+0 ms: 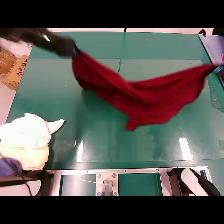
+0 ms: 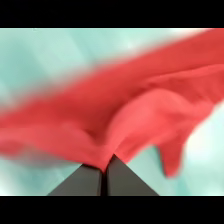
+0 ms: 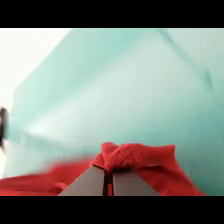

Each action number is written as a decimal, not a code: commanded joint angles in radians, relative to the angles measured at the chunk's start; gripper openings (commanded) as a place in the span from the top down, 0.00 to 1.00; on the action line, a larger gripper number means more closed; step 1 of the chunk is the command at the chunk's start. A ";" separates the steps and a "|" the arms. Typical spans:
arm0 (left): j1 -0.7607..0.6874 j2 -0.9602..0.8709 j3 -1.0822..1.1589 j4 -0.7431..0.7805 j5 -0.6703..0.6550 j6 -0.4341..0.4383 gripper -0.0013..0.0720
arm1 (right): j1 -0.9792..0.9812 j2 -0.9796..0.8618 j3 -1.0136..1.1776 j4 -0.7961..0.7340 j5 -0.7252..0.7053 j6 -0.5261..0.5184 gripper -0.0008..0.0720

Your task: Fold the shirts.

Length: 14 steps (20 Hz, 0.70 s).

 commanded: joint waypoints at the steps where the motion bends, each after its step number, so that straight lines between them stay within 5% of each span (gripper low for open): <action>1: -0.001 0.208 0.140 0.126 0.145 -0.009 0.96 | -0.057 0.140 0.226 0.035 -0.042 0.052 0.97; 7: -0.001 0.462 0.140 0.172 0.231 -0.008 0.96 | -0.174 0.305 0.424 -0.029 -0.251 0.090 0.97; 14: -0.001 0.425 -0.001 0.262 0.265 -0.008 0.96 | -0.174 0.300 0.365 -0.140 -0.286 0.097 0.97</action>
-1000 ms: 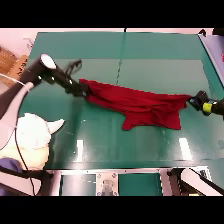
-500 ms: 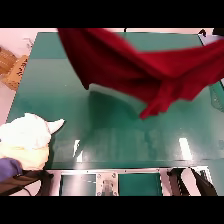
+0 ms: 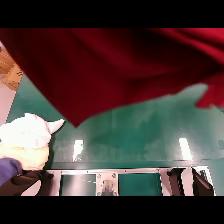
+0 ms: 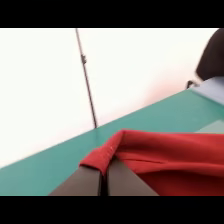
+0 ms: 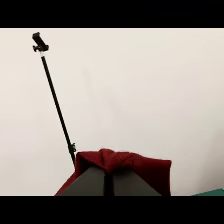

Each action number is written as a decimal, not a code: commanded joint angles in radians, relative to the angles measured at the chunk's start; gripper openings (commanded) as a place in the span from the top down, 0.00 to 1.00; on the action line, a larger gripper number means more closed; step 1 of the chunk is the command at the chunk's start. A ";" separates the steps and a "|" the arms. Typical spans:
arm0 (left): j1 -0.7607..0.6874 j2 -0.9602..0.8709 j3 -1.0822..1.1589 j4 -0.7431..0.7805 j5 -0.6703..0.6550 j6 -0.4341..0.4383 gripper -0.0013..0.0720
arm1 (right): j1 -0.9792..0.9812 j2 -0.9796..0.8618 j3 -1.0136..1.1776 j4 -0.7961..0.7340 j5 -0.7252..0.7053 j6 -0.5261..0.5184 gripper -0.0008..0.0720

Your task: Fold the shirts.

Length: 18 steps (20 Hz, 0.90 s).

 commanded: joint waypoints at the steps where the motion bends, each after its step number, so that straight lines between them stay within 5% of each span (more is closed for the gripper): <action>1: 0.000 -0.040 -0.121 0.038 0.047 -0.001 0.96 | -0.003 0.003 -0.101 -0.038 -0.015 0.005 0.97; 5: 0.000 -0.262 -0.216 0.029 0.100 0.015 0.96 | 0.089 -0.054 -0.415 -0.038 -0.032 -0.062 0.97; 9: 0.000 -0.594 -0.218 -0.158 0.204 0.126 0.96 | 0.264 -0.304 -0.640 -0.038 -0.197 -0.164 0.97; 14: 0.000 -0.892 -0.218 -0.350 0.351 0.189 0.96 | 0.312 -0.723 -0.594 -0.027 -0.274 -0.165 0.97; 18: 0.000 -0.988 -0.218 -0.461 0.387 0.217 0.92 | 0.313 -0.887 -0.561 -0.031 -0.275 -0.165 0.96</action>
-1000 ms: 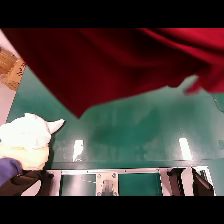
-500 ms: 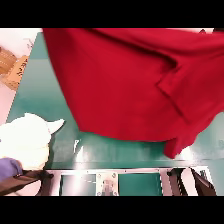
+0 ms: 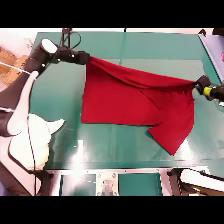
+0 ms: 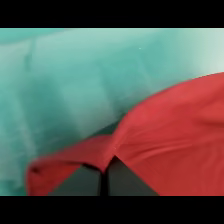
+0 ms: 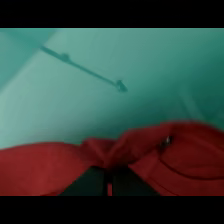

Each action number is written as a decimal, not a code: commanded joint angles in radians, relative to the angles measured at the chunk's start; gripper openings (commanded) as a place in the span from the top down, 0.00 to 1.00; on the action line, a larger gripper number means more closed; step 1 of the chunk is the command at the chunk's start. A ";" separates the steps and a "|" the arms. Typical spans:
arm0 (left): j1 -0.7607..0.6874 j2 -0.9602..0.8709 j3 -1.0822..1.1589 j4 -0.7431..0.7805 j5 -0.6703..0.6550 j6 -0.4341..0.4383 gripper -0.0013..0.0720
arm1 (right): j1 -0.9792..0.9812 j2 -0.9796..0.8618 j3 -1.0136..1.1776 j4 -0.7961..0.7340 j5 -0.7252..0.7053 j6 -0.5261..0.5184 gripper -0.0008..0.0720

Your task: Fold the shirts.

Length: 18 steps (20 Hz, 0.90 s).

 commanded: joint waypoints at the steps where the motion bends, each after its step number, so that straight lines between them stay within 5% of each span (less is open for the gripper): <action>1: 0.002 -0.085 0.000 -0.095 0.039 0.028 0.50 | 0.001 -0.130 0.023 -0.005 -0.014 -0.016 0.85; 2: 0.011 -0.077 0.008 -0.095 0.023 0.023 0.14 | -0.014 -0.126 0.038 -0.013 0.005 -0.027 0.69; 6: 0.103 -0.040 0.107 -0.040 -0.307 -0.046 0.18 | -0.158 -0.093 0.151 -0.108 0.255 -0.019 0.63; 7: 0.135 -0.040 0.141 -0.023 -0.410 -0.092 0.46 | -0.200 -0.076 0.156 -0.107 0.297 -0.019 0.64; 8: 0.169 -0.040 0.166 -0.021 -0.509 -0.122 0.92 | -0.242 -0.057 0.154 -0.108 0.337 -0.020 0.78; 9: 0.196 -0.040 0.184 -0.021 -0.585 -0.155 0.96 | -0.278 -0.042 0.149 -0.108 0.377 -0.021 0.87; 14: 0.237 -0.032 0.107 0.047 -0.823 -0.278 0.96 | -0.389 0.010 0.074 -0.175 0.508 -0.020 0.97; 18: 0.217 0.157 -0.346 0.060 -0.647 -0.223 0.96 | -0.444 0.061 0.002 -0.288 0.510 -0.020 0.97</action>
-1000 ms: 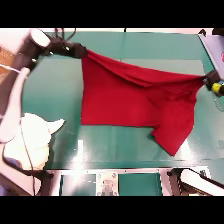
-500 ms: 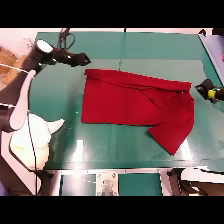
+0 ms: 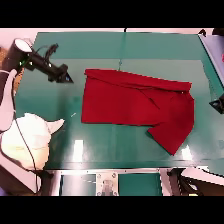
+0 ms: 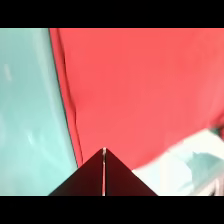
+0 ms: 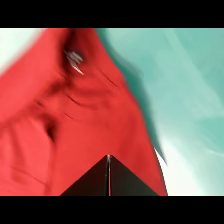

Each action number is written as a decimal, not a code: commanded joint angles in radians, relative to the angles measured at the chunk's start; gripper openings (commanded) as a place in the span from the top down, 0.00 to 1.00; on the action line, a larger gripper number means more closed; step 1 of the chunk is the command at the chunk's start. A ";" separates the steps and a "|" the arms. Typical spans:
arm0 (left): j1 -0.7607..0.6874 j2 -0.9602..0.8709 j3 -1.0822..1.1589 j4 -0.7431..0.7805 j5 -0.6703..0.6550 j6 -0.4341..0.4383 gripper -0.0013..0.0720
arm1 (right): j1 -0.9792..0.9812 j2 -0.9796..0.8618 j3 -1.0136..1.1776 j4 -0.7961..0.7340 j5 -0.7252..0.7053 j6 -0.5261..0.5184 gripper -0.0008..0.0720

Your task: Fold the shirts.

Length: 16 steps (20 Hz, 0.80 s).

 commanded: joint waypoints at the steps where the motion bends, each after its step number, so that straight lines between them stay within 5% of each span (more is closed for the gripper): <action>1: 0.004 0.150 -0.357 0.027 0.126 0.015 0.96 | -0.055 0.032 -0.053 -0.090 0.033 0.000 0.94; 2: 0.004 0.179 -0.441 0.028 0.154 0.015 0.86 | -0.062 0.032 -0.064 -0.098 0.034 0.000 0.79; 3: 0.003 0.197 -0.504 0.029 0.166 0.013 0.42 | -0.065 0.032 -0.071 -0.106 0.034 0.000 0.72; 4: 0.000 0.207 -0.559 0.018 0.179 0.006 0.20 | -0.065 0.031 -0.073 -0.121 0.034 0.000 0.66; 6: -0.020 0.207 -0.643 -0.001 0.227 0.007 0.24 | -0.065 0.031 -0.073 -0.151 0.035 0.000 0.53; 11: -0.139 0.196 -0.739 -0.061 0.446 0.027 0.24 | -0.065 0.030 -0.073 -0.157 0.034 0.000 0.53; 14: -0.173 0.178 -0.739 -0.143 0.449 0.073 0.25 | -0.065 0.011 -0.074 -0.164 0.052 0.000 0.50; 16: -0.171 0.177 -0.731 -0.163 0.414 0.128 0.83 | -0.065 -0.021 -0.074 -0.171 0.080 0.000 0.48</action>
